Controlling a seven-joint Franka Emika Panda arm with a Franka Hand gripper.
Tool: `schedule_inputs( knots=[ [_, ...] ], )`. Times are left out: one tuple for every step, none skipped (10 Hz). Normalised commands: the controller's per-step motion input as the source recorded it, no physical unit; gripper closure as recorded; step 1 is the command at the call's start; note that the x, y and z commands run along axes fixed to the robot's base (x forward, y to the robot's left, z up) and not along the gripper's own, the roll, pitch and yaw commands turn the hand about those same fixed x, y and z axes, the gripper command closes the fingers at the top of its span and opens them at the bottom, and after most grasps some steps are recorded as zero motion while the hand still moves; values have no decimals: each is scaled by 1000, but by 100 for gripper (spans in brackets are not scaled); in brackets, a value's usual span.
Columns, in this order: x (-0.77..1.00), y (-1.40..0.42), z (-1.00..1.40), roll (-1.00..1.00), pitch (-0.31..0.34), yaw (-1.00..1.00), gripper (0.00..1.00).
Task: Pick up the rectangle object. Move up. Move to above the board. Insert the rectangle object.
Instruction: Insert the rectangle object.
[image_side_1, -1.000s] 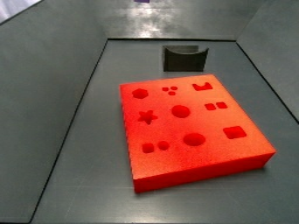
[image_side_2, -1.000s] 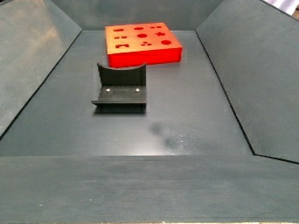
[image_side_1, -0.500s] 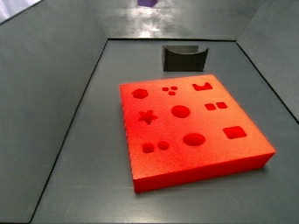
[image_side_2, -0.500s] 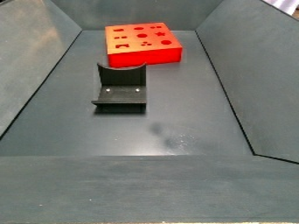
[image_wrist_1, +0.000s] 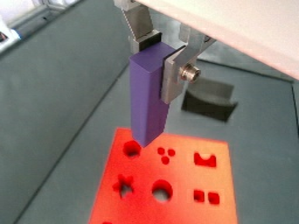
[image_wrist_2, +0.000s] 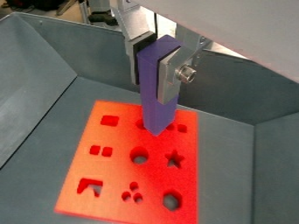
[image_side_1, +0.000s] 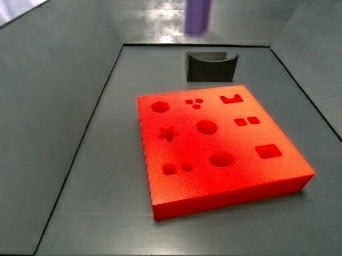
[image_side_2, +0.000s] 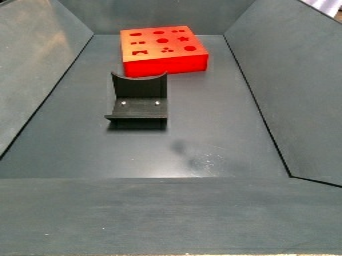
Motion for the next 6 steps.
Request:
schedule_inputs(
  knots=[
    [877,-571,-371,191,33,0,100],
    [877,-574,-369,190,34,0,100],
    [883,-571,-369,187,36,0,100],
    [863,-583,-314,141,0,0,100],
    [129,-303,-257,69,-80,-846,100],
    [74,-169,-243,19,-53,-943,100]
  ],
)
